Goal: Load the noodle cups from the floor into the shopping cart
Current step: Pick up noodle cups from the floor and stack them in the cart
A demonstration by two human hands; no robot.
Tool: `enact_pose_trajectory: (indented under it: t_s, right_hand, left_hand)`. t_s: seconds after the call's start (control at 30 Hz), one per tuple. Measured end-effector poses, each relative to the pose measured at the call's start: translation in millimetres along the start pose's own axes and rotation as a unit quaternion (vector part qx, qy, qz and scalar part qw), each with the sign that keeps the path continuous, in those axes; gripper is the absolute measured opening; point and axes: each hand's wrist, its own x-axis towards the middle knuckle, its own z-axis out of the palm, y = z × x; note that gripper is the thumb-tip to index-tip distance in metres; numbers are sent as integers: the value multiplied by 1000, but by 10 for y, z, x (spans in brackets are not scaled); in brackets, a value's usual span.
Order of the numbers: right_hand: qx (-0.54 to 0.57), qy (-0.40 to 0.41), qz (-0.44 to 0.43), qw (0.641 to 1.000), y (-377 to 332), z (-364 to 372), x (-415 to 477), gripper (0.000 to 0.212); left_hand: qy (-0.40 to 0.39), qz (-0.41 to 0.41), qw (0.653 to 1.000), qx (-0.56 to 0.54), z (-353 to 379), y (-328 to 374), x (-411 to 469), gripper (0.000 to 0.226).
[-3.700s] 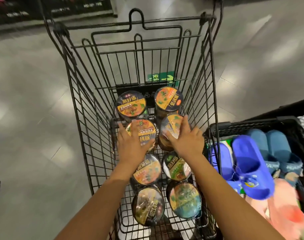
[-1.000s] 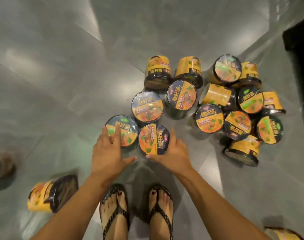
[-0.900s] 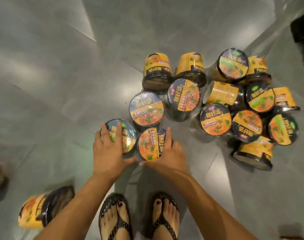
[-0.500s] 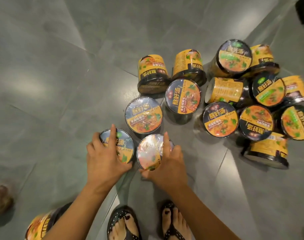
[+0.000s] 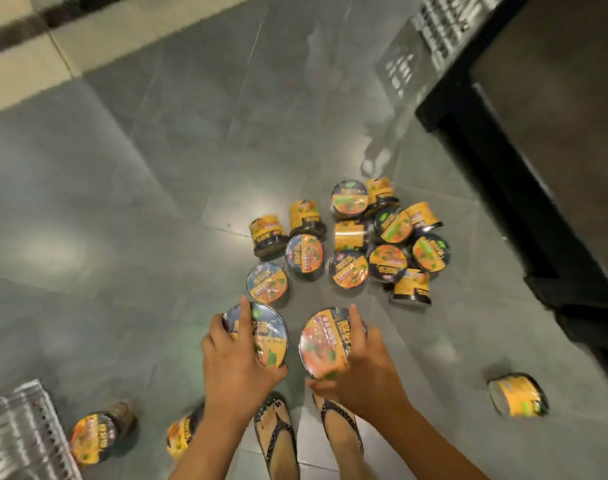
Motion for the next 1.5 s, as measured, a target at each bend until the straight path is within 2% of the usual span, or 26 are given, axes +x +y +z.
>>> enact_pose_trajectory:
  t_s: [0.1, 0.2, 0.33, 0.43, 0.53, 0.67, 0.87, 1.07, 1.1, 1.3, 1.5]
  right_hand:
    - [54, 11, 28, 998, -53, -505, -436, 143]
    - [108, 5, 104, 989, -136, -913, -849, 149]
    - [171, 69, 191, 964, -181, -1092, -1505, 150]
    - [211, 107, 227, 945, -174, -1120, -2025, 146]
    - [272, 153, 260, 914, -106, -1087, -2539, 138]
    - [342, 217, 337, 850, 58, -1024, -3125, 138]
    - [406, 271, 454, 745, 535, -1034, -4023, 143]
    - [469, 309, 541, 626, 1025, -825, -5029, 140]
    - [475, 313, 541, 619, 1069, -802, -5125, 140]
    - [509, 340, 590, 526, 1562, -465, -6071, 137]
    - [517, 344, 627, 470, 1952, -274, -6850, 136]
  left_hand:
    - [-5, 33, 999, 2, -484, 324, -357, 127]
    - [-5, 79, 997, 18, -813, 569, -653, 126]
    - [-55, 118, 991, 33, -1139, 815, -1051, 123]
    - [-73, 184, 978, 68, -1315, 916, -1338, 119]
    - [-84, 227, 963, 115, -1415, 1022, -1562, 120]
    - [-101, 286, 936, 180, -1354, 1306, -1863, 122]
    - [-149, 401, 864, 265, -1022, 2055, -2579, 124]
    - [-146, 526, 772, 327, -438, 2824, -3543, 126]
    - [-147, 531, 763, 337, -380, 2906, -3651, 126]
    - [-155, 629, 666, 369, 341, 3381, -4783, 125]
    - [-226, 673, 591, 384, 882, 3634, -5843, 123]
